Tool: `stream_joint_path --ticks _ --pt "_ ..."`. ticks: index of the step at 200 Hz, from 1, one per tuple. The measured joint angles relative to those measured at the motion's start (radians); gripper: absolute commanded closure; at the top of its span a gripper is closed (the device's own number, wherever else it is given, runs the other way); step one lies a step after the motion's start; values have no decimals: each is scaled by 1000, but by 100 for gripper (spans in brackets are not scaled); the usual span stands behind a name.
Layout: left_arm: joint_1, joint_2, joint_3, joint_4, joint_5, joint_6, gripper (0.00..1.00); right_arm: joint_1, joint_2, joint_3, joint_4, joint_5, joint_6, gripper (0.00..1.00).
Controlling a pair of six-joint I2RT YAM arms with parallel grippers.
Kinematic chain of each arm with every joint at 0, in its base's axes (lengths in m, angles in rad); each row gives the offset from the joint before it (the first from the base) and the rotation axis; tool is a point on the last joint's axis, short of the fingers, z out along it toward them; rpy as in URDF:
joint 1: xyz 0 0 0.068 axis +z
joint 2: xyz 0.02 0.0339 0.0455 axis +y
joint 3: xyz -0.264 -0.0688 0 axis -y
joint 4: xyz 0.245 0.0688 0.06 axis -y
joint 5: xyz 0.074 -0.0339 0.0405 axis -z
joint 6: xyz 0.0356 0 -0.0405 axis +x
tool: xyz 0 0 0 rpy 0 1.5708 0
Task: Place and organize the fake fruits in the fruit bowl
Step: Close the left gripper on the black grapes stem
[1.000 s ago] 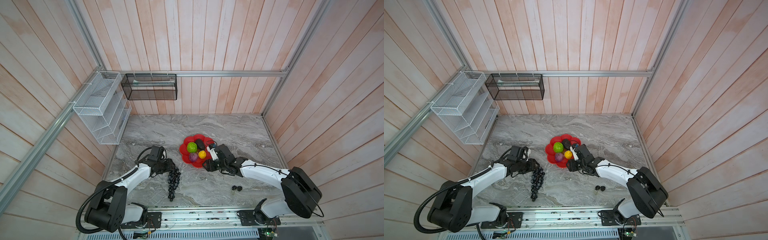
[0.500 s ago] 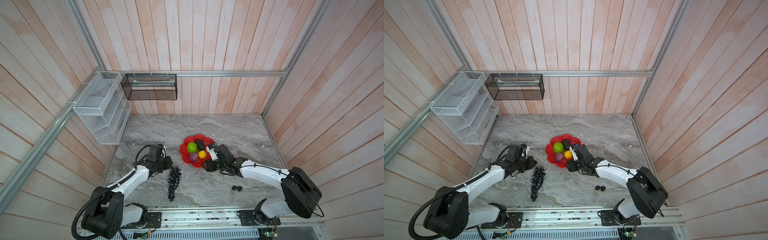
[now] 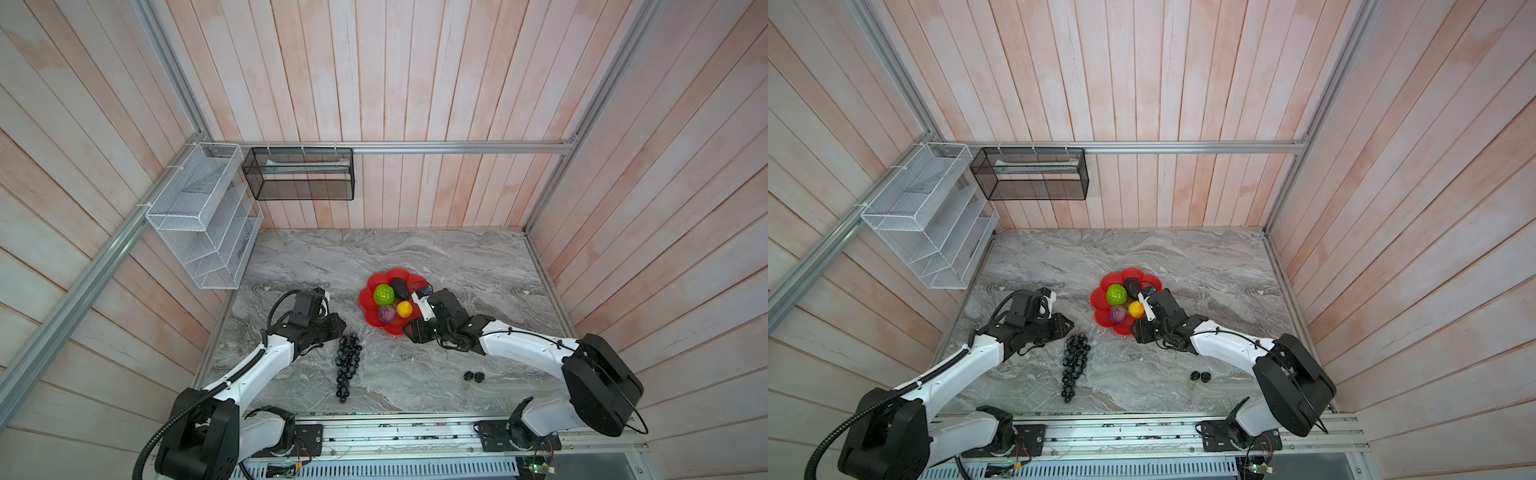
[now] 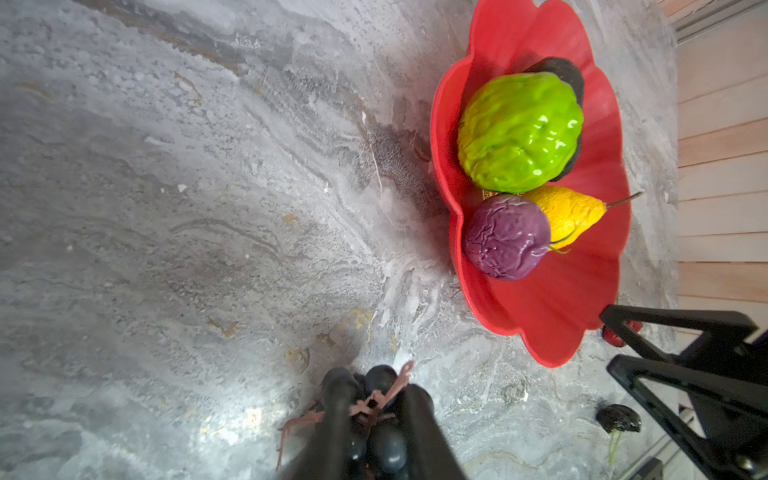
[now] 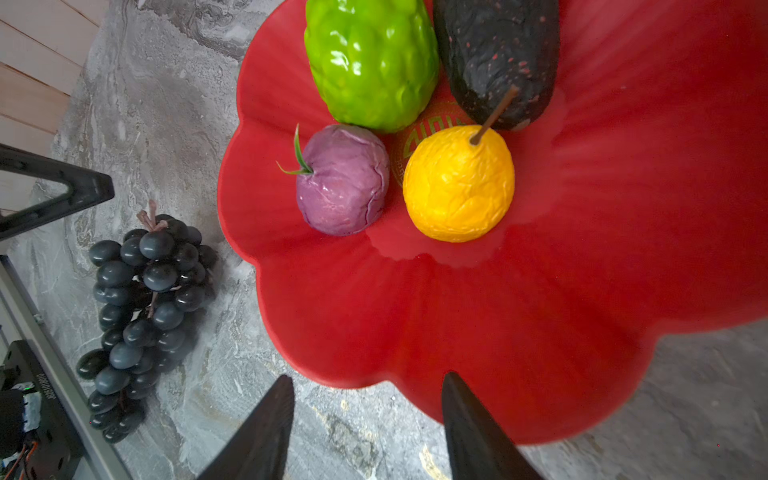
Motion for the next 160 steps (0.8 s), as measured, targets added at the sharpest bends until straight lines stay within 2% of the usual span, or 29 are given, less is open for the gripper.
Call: stream_joint_path --ticks 50,105,160 --pt "0 40 -27 2 39 -2 57 1 19 0 8 -4 0 42" --pt "0 165 -26 103 61 -2 57 2 19 0 10 -3 0 42" --pt "0 188 -26 207 63 -8 57 2 23 0 11 -3 0 42"
